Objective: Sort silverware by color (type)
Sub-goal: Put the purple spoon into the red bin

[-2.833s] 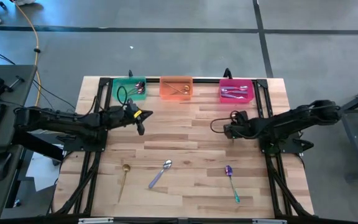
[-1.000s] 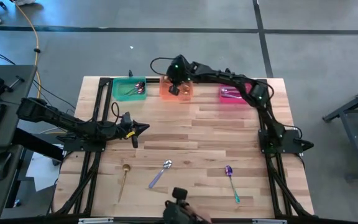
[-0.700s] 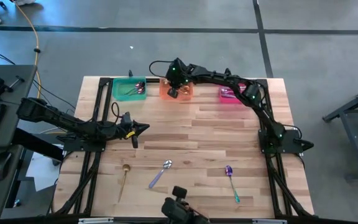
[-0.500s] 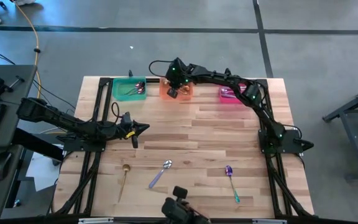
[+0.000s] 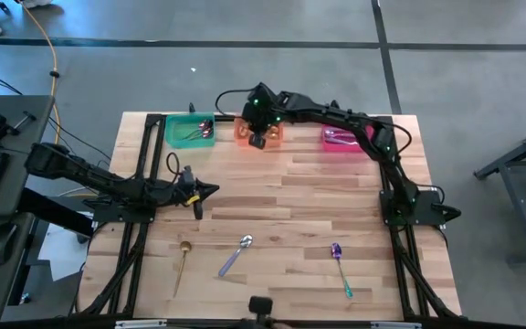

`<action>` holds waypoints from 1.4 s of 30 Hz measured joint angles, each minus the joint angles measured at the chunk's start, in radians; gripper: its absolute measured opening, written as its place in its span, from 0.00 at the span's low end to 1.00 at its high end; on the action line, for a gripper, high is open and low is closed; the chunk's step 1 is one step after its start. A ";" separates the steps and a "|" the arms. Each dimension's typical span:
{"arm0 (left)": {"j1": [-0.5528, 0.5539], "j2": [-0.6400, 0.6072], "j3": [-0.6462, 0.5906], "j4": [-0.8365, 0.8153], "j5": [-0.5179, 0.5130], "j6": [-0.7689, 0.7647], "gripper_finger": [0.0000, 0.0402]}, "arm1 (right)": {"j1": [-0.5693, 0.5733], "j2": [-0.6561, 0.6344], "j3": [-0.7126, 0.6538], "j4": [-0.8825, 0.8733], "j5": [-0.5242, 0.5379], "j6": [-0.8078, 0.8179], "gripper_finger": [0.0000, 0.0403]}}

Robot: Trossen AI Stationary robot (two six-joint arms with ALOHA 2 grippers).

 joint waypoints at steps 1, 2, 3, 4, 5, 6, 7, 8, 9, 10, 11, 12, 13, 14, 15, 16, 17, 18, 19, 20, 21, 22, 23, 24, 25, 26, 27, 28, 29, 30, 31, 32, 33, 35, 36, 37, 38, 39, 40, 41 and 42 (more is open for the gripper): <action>-0.006 0.000 0.000 -0.005 0.000 -0.001 0.00 | 0.013 -0.004 0.000 0.000 -0.008 0.001 0.01; -0.012 0.000 0.000 -0.006 0.000 -0.004 0.00 | 0.026 -0.004 0.000 0.005 -0.024 0.006 0.02; -0.019 0.000 0.000 -0.006 0.000 -0.004 0.00 | 0.037 -0.004 -0.001 0.009 -0.043 0.010 0.02; -0.027 0.000 0.000 -0.005 0.000 -0.005 0.00 | 0.049 -0.003 -0.003 0.015 -0.062 0.011 0.02; -0.036 0.000 0.000 -0.005 0.000 -0.005 0.00 | 0.063 -0.003 -0.021 0.053 -0.078 0.015 0.01; -0.043 0.000 0.001 -0.006 0.000 -0.004 0.00 | 0.079 -0.007 -0.056 0.124 -0.086 0.027 0.01; -0.052 0.000 0.002 -0.005 0.000 -0.003 0.00 | 0.094 -0.013 -0.102 0.199 -0.095 0.042 0.00; -0.060 0.000 0.002 -0.002 0.000 0.003 0.00 | 0.108 -0.022 -0.156 0.255 -0.106 0.069 0.00; -0.067 0.000 0.002 0.000 0.000 0.004 0.00 | 0.124 -0.031 -0.214 0.338 -0.110 0.096 0.00; -0.074 0.000 0.002 0.000 -0.001 0.004 0.00 | 0.139 -0.044 -0.281 0.445 -0.110 0.122 0.00; -0.080 0.000 0.002 0.001 -0.003 0.003 0.00 | 0.154 -0.059 -0.349 0.553 -0.110 0.149 0.00; -0.085 0.000 0.002 0.003 -0.004 0.003 0.00 | 0.167 -0.080 -0.422 0.661 -0.109 0.178 0.00; -0.089 0.000 0.003 0.002 -0.005 0.003 0.00 | 0.177 -0.096 -0.489 0.766 -0.106 0.211 0.00; -0.090 0.000 0.003 0.003 -0.006 0.004 0.00 | 0.187 -0.112 -0.555 0.872 -0.098 0.242 0.00; -0.091 0.000 0.004 0.002 -0.007 0.003 0.00 | 0.196 -0.134 -0.621 0.941 -0.091 0.272 0.00; -0.093 0.001 0.007 -0.002 -0.008 0.002 0.00 | 0.204 -0.151 -0.685 1.000 -0.080 0.294 0.00; -0.095 0.005 0.015 -0.011 -0.008 0.002 0.00 | 0.211 -0.169 -0.743 1.067 -0.061 0.315 0.00; -0.099 0.007 0.027 -0.030 -0.006 0.004 0.00 | 0.218 -0.192 -0.799 1.111 -0.043 0.327 0.00; -0.105 0.016 0.042 -0.054 -0.006 0.003 0.00 | 0.225 -0.222 -0.853 1.150 -0.022 0.341 0.00; -0.111 0.030 0.064 -0.087 -0.002 0.003 0.00 | 0.230 -0.250 -0.901 1.181 -0.001 0.345 0.00; -0.118 0.040 0.086 -0.126 -0.002 0.002 0.00 | 0.238 -0.276 -0.944 1.212 0.022 0.348 0.00; -0.126 0.056 0.114 -0.162 -0.002 0.000 0.00 | 0.244 -0.308 -0.990 1.221 0.043 0.353 0.00; -0.135 0.078 0.145 -0.190 -0.002 -0.007 0.00 | 0.251 -0.335 -1.034 1.225 0.065 0.359 0.00; -0.145 0.102 0.177 -0.217 -0.003 -0.014 0.00 | 0.258 -0.358 -1.068 1.236 0.086 0.367 0.00; -0.154 0.127 0.208 -0.240 0.000 -0.018 0.00 | 0.266 -0.387 -1.106 1.237 0.103 0.368 0.00; -0.165 0.155 0.236 -0.258 -0.002 -0.025 0.00 | 0.274 -0.414 -1.139 1.245 0.123 0.368 0.00; -0.176 0.195 0.273 -0.262 -0.003 -0.037 0.00 | 0.282 -0.443 -1.167 1.256 0.135 0.368 0.00; -0.185 0.227 0.302 -0.274 0.000 -0.047 0.01 | 0.290 -0.470 -1.194 1.261 0.152 0.368 0.00; -0.196 0.261 0.331 -0.288 -0.003 -0.060 0.01 | 0.298 -0.493 -1.218 1.268 0.163 0.368 0.00; -0.207 0.300 0.369 -0.305 0.002 -0.075 0.02 | 0.305 -0.517 -1.246 1.269 0.171 0.368 0.00; -0.217 0.335 0.401 -0.335 0.002 -0.090 0.04 | 0.313 -0.539 -1.272 1.269 0.180 0.368 0.00; -0.227 0.372 0.437 -0.365 0.003 -0.105 0.05 | 0.322 -0.557 -1.291 1.275 0.195 0.368 0.00; -0.235 0.407 0.472 -0.406 0.007 -0.119 0.06 | 0.330 -0.578 -1.310 1.288 0.208 0.368 0.00; -0.254 0.478 0.545 -0.479 0.013 -0.155 0.10 | 0.342 -0.617 -1.339 1.291 0.239 0.367 0.00; -0.262 0.504 0.578 -0.521 0.019 -0.173 0.12 | 0.347 -0.631 -1.349 1.295 0.244 0.368 0.00; -0.270 0.531 0.609 -0.562 0.020 -0.194 0.13 | 0.349 -0.648 -1.364 1.287 0.248 0.368 0.00; -0.278 0.566 0.645 -0.587 0.027 -0.218 0.15 | 0.351 -0.659 -1.370 1.286 0.250 0.368 0.00; -0.287 0.592 0.677 -0.621 0.031 -0.238 0.17 | 0.353 -0.671 -1.375 1.286 0.249 0.368 0.00; -0.296 0.611 0.704 -0.669 0.031 -0.255 0.19 | 0.354 -0.679 -1.378 1.289 0.251 0.368 0.00; -0.307 0.637 0.735 -0.704 0.032 -0.270 0.21 | 0.355 -0.685 -1.375 1.289 0.250 0.368 0.00; -0.317 0.662 0.765 -0.738 0.035 -0.286 0.23 | 0.355 -0.694 -1.376 1.273 0.250 0.367 0.00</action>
